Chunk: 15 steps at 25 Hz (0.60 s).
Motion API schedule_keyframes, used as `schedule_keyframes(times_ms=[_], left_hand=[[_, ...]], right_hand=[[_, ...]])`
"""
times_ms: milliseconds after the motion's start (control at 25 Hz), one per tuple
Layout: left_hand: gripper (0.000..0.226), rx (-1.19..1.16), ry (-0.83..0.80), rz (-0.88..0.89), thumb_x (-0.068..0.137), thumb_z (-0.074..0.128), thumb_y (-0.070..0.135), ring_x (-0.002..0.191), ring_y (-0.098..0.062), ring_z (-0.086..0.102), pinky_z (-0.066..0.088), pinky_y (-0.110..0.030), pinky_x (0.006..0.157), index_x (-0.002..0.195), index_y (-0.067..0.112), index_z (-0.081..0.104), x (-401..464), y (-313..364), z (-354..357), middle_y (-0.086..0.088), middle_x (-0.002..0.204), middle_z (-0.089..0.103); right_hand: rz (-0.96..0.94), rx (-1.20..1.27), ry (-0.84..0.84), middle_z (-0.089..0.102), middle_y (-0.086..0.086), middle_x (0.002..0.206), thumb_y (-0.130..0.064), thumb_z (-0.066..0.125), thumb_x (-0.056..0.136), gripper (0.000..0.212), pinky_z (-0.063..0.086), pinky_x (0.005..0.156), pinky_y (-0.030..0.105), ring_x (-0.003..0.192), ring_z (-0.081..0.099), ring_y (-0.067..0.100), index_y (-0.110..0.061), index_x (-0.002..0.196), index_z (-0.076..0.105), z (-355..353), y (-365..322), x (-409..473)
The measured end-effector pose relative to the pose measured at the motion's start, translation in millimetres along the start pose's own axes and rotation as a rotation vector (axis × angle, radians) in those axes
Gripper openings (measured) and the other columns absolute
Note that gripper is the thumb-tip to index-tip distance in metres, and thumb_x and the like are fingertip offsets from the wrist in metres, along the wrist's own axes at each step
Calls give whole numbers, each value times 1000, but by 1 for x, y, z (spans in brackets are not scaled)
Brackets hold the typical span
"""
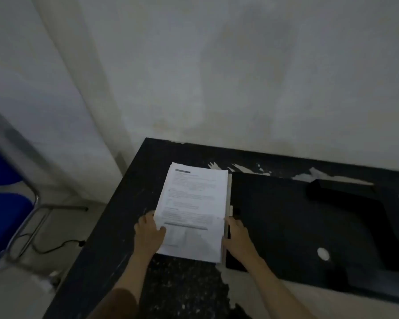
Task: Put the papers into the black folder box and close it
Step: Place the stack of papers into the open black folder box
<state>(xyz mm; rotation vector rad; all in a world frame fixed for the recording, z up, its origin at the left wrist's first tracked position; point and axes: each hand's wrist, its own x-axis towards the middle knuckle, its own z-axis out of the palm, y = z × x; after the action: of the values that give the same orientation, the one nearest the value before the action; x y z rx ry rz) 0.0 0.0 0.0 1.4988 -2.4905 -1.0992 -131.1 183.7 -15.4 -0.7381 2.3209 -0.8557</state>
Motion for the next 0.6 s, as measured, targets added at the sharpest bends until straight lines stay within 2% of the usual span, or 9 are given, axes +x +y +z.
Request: schedule_keyframes(times_ms=[120,240,360,400,440,480,520,600], left_hand=[[58,-15,-20,-4,84,56,9,124,-35,32,28,-43,106,137,5,32,3,-8,3,-22,136,36],[62,-39,-34,-27,81,59,7,124,-36,34,26,-41,107,137,2,32,11,-11,4,-24,136,36],[56,-277,-137,-133,84,56,4,121,-32,43,34,-39,106,135,3,32,19,-4,-4,-12,129,45],[42,-334,-191,-154,86,52,2,115,-28,47,37,-36,100,126,7,41,19,-3,-6,-6,119,47],[24,-341,-225,-148,87,48,0,106,-26,49,40,-33,93,108,12,50,20,-1,-8,-5,111,50],[20,-340,-252,-131,87,45,-1,100,-24,51,42,-30,86,95,14,55,21,1,-8,-7,106,55],[21,-341,-257,-120,87,43,-2,96,-23,51,44,-29,82,93,13,56,22,1,-8,-9,106,58],[28,-360,-256,-98,86,44,0,97,-20,49,44,-32,90,112,7,51,20,4,-8,-9,113,55]], right_hand=[[88,142,38,41,9,125,-8,48,86,50,37,97,37,114,36,21,-21,133,35,13,-6,3],[205,339,94,40,8,127,-6,53,83,56,37,107,44,115,40,20,-18,135,34,20,-15,8],[391,473,80,49,10,124,-9,54,84,53,41,104,45,115,47,27,-14,133,35,17,-21,15],[431,512,53,52,10,124,-11,53,84,50,42,104,45,115,49,28,-13,132,36,15,-23,16],[450,533,22,54,10,124,-12,50,86,47,42,104,44,114,50,28,-14,131,39,15,-25,18],[452,555,4,55,8,122,-11,47,88,42,42,104,43,113,51,26,-17,129,41,15,-28,18],[438,571,-7,55,5,119,-9,44,89,39,42,104,40,112,52,25,-20,127,42,15,-30,18],[389,602,2,56,3,119,-7,41,91,38,43,104,40,113,53,24,-21,126,42,19,-30,18]])
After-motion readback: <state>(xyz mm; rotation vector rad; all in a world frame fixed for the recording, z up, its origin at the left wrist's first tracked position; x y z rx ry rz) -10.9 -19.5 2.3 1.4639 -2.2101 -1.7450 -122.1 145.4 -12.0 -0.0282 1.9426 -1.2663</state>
